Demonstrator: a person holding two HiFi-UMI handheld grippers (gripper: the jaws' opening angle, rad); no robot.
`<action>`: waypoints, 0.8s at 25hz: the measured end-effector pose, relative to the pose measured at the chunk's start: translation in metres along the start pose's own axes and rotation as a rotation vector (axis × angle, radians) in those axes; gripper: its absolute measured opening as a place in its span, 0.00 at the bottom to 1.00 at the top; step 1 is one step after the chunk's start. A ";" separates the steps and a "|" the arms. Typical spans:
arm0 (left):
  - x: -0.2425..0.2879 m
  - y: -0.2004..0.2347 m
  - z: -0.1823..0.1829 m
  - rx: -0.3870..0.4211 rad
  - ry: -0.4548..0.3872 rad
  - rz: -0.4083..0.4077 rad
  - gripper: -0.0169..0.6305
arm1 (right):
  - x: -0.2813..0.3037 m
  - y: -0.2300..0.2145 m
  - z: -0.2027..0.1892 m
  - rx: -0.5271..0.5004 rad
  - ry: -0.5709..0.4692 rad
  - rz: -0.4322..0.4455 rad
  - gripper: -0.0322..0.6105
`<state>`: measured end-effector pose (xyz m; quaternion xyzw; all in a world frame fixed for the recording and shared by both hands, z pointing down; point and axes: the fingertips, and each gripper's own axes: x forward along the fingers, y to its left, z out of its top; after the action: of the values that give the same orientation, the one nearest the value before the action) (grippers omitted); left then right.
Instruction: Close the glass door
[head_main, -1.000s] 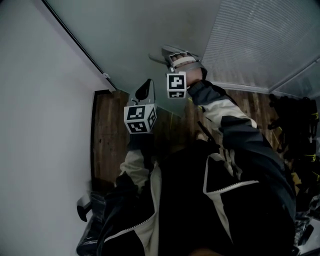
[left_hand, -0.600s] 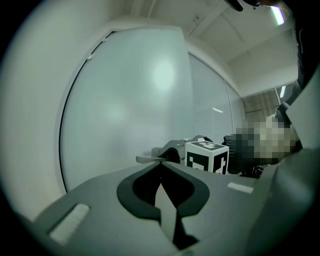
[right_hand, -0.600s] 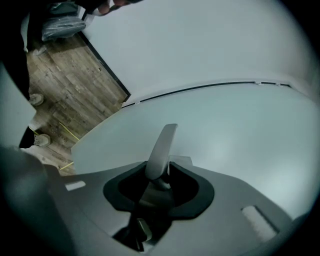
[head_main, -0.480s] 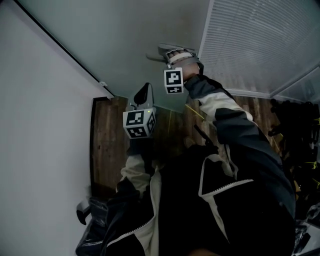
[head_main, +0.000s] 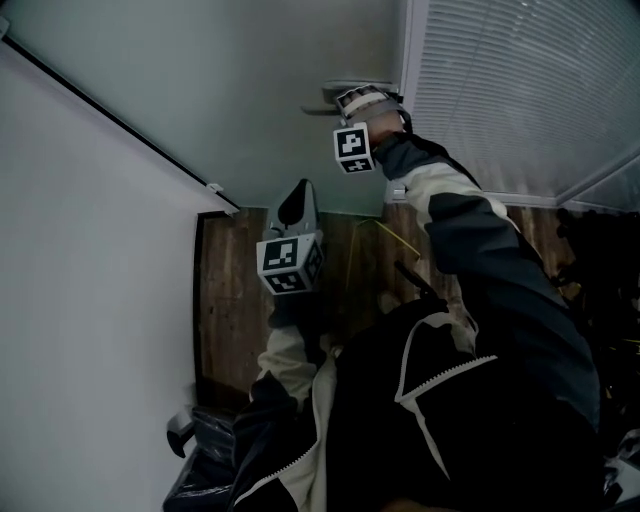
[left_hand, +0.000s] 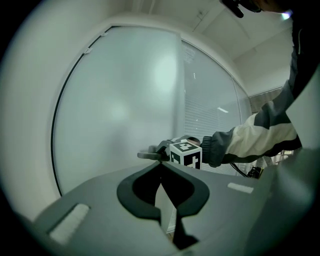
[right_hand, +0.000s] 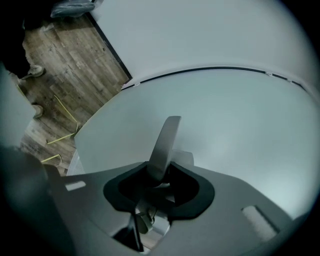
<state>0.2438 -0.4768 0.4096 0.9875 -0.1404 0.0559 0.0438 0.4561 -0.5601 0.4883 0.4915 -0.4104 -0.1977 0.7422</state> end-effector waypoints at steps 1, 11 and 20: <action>0.004 0.001 0.000 0.000 0.000 0.004 0.03 | 0.009 -0.004 -0.006 -0.003 0.006 -0.003 0.25; 0.023 0.024 -0.007 -0.011 0.044 0.075 0.03 | 0.075 -0.029 -0.039 0.041 0.025 0.002 0.24; 0.024 0.035 -0.015 -0.022 0.066 0.109 0.03 | 0.087 -0.034 -0.041 0.043 0.022 -0.006 0.24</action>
<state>0.2551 -0.5156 0.4296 0.9755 -0.1931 0.0891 0.0562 0.5437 -0.6128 0.4866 0.5107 -0.4048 -0.1859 0.7354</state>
